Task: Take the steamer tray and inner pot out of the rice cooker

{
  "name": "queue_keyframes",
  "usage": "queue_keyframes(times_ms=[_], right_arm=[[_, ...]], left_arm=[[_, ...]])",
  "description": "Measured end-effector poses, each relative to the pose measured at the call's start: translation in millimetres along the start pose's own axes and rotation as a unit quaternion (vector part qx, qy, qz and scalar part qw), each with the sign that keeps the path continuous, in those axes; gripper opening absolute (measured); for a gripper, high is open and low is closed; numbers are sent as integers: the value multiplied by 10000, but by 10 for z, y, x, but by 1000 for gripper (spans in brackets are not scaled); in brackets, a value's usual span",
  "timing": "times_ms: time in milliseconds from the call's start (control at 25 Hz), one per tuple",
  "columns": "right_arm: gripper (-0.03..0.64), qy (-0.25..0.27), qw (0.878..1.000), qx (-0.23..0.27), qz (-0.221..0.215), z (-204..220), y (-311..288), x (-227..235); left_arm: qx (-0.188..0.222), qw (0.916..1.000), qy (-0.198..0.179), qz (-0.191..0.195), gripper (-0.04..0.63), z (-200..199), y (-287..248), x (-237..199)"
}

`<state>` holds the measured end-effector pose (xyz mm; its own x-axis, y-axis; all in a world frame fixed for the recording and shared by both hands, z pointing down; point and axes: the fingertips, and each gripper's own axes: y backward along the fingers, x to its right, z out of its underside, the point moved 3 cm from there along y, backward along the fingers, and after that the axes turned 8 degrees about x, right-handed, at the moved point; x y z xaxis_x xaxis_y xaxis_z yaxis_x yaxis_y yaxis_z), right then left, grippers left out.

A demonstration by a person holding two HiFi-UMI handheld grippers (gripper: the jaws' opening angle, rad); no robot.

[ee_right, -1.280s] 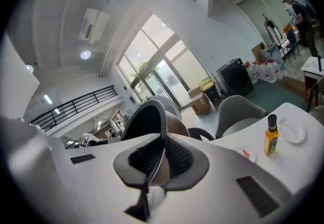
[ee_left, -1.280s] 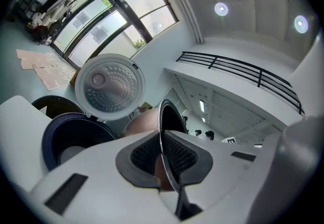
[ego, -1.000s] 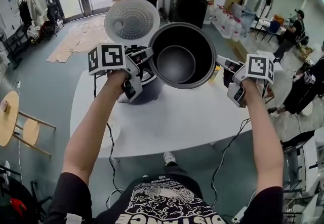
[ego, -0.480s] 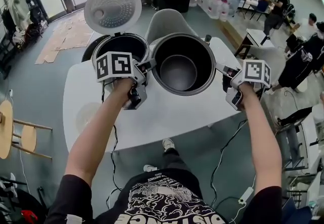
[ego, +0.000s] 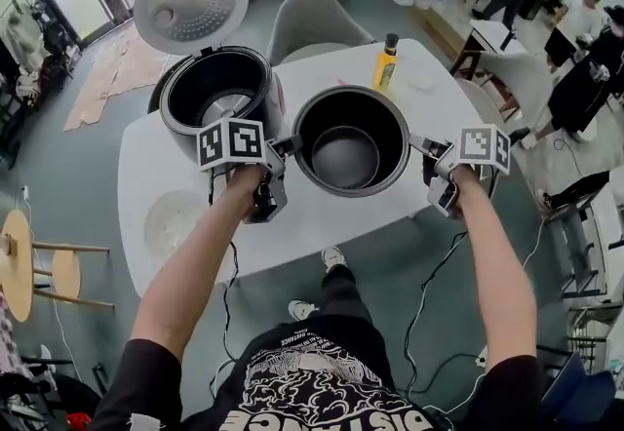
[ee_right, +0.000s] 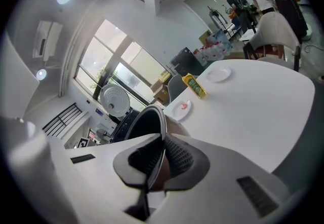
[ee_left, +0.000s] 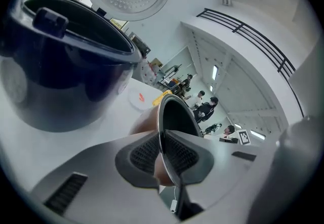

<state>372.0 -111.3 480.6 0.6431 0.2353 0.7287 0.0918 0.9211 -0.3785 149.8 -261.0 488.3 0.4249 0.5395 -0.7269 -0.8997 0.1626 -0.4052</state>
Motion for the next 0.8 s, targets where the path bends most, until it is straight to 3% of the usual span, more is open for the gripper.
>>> queue_keyframes(times_ms=[360,520,800], right_arm=[[38,-200,9993,-271,148,226,-164,259],[40,-289,9991,-287,133,252,-198,293],[46,-229,9990,-315,223,233,-247,385]], left_arm=[[-431,9983,91,-394,49,239,-120,-281],[-453,9981,177,-375,52,262,-129,-323],[-597,9974,-27,-393,61,246,-208,-314]])
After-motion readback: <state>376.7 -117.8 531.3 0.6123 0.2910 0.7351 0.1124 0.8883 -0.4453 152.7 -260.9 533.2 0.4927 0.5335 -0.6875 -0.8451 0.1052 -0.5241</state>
